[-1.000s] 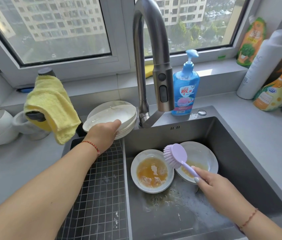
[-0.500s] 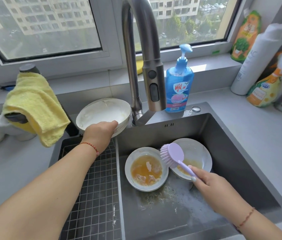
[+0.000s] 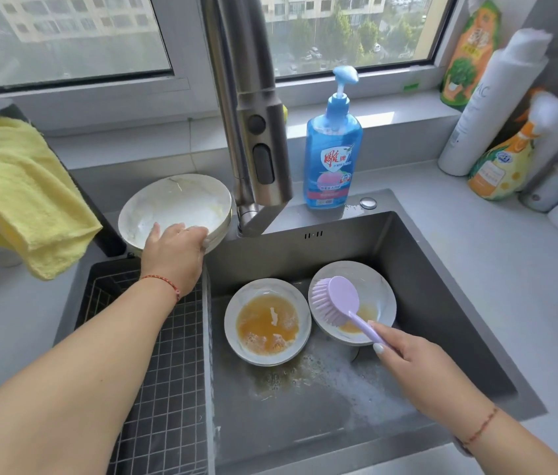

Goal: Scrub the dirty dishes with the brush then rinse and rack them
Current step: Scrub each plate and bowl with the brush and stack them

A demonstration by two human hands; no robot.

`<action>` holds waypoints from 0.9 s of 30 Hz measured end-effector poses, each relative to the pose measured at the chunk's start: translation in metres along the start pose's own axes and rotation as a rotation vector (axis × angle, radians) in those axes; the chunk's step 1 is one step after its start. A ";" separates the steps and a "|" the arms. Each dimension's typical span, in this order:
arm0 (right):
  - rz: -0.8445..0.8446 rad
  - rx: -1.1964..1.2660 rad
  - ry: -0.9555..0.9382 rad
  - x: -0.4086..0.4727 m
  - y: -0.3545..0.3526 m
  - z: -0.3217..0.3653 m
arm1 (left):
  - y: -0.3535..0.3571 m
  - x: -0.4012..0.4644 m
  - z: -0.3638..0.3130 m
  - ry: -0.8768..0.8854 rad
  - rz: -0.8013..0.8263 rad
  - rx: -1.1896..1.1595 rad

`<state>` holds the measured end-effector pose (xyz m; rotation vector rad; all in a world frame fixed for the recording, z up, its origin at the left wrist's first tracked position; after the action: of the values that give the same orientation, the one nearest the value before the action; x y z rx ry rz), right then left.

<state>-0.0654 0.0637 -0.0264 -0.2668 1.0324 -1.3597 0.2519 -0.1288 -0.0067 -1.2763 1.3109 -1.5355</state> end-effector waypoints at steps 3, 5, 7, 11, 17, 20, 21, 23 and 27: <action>0.004 0.004 0.015 0.003 0.000 -0.009 | -0.003 -0.007 -0.010 -0.053 -0.086 0.008; 0.023 0.018 0.021 0.005 0.001 -0.012 | -0.017 -0.024 -0.034 -0.023 -0.331 -0.120; 0.043 0.027 0.017 0.008 0.003 -0.015 | -0.021 -0.052 -0.066 -0.005 -0.524 -0.258; 0.078 0.011 0.019 0.018 0.011 -0.020 | 0.064 -0.099 -0.087 -0.582 -0.175 -0.759; 0.102 0.013 0.022 0.028 0.023 -0.028 | 0.201 -0.185 -0.115 -1.490 0.272 -1.518; 0.107 0.010 0.011 0.032 0.026 -0.027 | 0.211 -0.194 -0.110 -1.578 0.232 -1.586; 0.111 -0.001 0.005 0.034 0.028 -0.027 | 0.213 -0.193 -0.109 -1.583 0.223 -1.608; 0.121 -0.034 0.001 0.037 0.032 -0.027 | 0.216 -0.193 -0.107 -1.618 0.188 -1.643; 0.143 -0.033 0.002 0.038 0.039 -0.029 | 0.220 -0.193 -0.107 -1.664 0.166 -1.685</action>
<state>-0.0655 0.0509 -0.0867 -0.2120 1.0565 -1.2148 0.1785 0.0347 -0.2621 -2.2128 1.0669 1.2961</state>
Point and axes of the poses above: each hand's wrist, its own x-axis towards the middle knuckle, its own y-axis out of the palm, z = x × y, the point moved 9 cm from there along x, towards the middle knuckle, and after that the axes turned 5 degrees about y, right-handed, at the moved point
